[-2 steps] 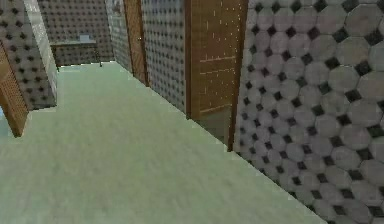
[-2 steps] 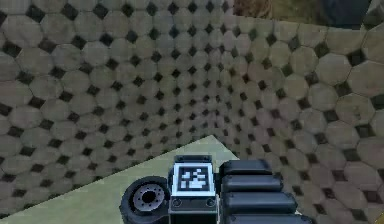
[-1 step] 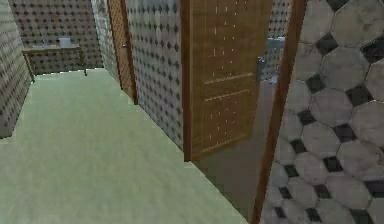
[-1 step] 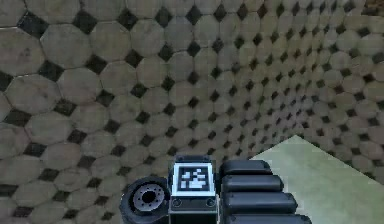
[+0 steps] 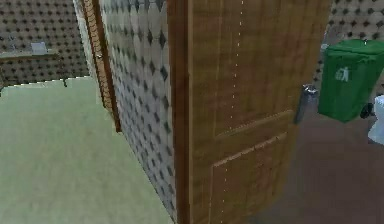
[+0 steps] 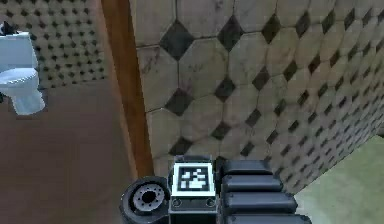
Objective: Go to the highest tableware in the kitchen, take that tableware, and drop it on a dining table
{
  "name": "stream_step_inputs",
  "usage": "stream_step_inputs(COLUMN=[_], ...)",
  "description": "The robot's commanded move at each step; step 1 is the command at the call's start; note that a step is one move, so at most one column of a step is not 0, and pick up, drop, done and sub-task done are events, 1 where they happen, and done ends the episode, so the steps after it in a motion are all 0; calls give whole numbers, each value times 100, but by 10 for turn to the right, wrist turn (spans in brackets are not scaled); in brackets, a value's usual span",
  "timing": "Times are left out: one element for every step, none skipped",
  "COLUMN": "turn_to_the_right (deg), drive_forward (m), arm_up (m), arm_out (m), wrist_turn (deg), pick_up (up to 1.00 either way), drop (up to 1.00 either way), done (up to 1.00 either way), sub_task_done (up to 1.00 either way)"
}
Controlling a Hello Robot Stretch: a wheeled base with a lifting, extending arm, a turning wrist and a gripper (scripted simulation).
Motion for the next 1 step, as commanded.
stream_step_inputs(turn_to_the_right=[390], drive_forward=[0], arm_up=[0], arm_out=[0], wrist_turn=[0], pick_up=[0], drop=[0], done=[0], sub_task_done=[0])
